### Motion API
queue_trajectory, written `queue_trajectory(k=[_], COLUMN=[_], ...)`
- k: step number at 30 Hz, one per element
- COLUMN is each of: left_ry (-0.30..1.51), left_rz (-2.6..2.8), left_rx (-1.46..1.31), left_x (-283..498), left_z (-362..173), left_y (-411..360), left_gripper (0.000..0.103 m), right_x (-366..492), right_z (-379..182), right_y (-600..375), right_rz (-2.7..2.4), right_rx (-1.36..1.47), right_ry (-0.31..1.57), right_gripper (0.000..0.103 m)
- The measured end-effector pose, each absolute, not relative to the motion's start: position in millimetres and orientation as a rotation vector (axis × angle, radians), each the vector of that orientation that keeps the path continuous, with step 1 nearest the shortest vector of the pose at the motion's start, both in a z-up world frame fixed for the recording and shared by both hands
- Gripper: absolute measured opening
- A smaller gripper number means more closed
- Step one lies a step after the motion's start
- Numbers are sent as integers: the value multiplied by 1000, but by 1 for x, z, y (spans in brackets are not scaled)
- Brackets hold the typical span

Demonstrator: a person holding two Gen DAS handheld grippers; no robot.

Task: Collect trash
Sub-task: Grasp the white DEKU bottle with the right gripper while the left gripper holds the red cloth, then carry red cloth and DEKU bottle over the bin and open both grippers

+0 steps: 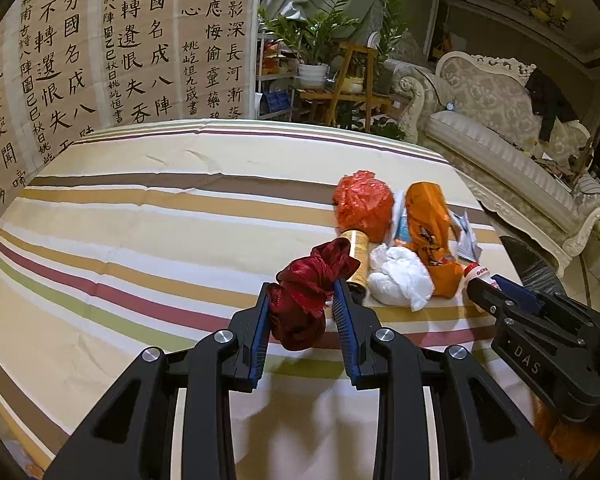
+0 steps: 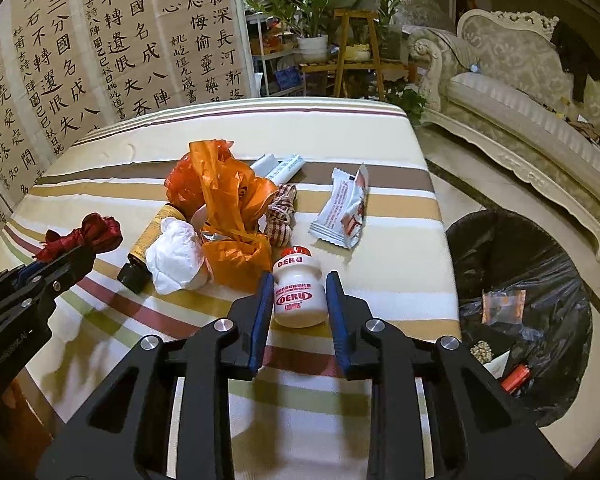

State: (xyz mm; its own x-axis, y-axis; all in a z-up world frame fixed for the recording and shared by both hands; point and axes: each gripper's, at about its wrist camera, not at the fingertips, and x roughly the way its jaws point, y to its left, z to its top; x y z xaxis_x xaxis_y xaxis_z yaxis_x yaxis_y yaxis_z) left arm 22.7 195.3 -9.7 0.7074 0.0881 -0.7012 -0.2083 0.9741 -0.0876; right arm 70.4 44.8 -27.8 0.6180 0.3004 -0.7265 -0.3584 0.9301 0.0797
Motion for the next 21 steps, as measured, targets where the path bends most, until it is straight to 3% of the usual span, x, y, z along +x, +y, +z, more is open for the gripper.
queue_trajectory(k=[21], left_ry=[734], left_rz=[-69], left_rx=[-66], left_x=[45], left_z=[2], left_y=[74], left_gripper=[31], right_x=[55], right_z=[-13], right_y=[-84], right_rz=[136], right_rx=[26], right_ry=[741], right_gripper=[26])
